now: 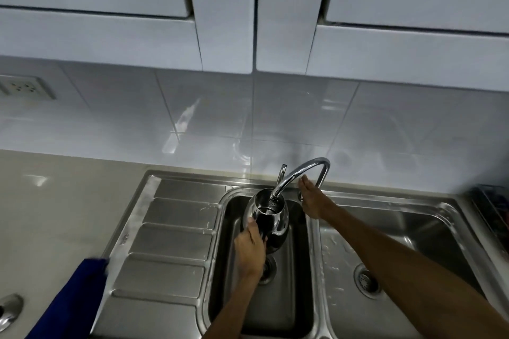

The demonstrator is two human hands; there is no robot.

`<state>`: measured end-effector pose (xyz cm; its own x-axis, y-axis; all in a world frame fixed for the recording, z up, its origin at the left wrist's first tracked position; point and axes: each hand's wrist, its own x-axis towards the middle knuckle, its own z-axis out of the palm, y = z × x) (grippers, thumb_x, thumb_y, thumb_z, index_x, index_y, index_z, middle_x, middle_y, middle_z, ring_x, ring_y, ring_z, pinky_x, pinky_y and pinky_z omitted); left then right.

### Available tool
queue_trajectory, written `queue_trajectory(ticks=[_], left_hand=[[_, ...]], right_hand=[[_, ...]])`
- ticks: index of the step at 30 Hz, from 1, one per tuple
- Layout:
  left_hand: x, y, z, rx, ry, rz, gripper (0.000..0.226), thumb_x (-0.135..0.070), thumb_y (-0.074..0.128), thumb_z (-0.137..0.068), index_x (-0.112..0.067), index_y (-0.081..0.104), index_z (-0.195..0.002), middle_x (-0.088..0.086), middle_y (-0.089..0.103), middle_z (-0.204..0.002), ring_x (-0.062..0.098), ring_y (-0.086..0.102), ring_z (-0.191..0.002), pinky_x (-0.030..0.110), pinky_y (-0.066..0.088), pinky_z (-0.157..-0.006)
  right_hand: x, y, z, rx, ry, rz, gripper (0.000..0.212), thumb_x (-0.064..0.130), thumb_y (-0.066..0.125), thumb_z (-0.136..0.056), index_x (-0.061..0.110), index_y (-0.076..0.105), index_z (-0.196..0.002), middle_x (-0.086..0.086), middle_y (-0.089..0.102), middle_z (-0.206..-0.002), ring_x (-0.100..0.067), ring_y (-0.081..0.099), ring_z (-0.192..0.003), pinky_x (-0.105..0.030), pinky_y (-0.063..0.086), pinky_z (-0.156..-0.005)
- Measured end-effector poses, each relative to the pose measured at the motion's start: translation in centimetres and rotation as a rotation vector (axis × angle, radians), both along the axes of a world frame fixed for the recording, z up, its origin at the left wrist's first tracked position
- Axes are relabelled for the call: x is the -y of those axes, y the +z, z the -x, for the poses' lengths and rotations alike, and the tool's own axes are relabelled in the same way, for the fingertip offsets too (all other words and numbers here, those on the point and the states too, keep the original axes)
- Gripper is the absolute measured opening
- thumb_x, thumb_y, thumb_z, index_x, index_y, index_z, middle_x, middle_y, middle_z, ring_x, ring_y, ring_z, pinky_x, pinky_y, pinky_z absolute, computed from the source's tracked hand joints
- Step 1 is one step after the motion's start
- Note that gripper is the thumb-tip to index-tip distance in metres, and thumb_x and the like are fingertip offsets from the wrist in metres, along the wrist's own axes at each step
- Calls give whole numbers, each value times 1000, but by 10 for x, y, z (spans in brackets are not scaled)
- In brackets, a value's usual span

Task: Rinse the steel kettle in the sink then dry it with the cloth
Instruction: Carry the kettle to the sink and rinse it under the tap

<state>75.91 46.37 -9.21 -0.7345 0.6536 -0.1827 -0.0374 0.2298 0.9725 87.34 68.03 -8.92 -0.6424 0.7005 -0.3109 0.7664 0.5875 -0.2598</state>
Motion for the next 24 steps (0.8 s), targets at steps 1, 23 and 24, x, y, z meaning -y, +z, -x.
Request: queue_trajectory(ticks=[1,23,24], left_hand=[[-1,0,-1,4,6,-8,59,-43,36,-102,-15,59,-55,3,61,-50,17,62,-46,40,56,-51],[-1,8,-5,-51,74,-40,61,-32,36,-106,-21,48,-47,-4,50,-42,12,50,-37,27,41,-43],[0,7,-4,-58,77,-34,62,-35,36,-105,-19,49,-47,-2,50,-42,14,50,-38,29,42,-43]], right_hand=[[-2,0,2,11,0,1,81,4,48,-93,-2,-3,-155,-20,-11,-163,-31,-4,-152,-39,8,-125],[43,1,12,-493,-337,45,39,6,52,-96,8,58,-135,-21,65,-126,-35,64,-112,-36,48,-97],[52,0,13,-487,-363,82,36,8,51,-97,10,60,-132,-19,67,-122,-33,64,-111,-33,47,-94]])
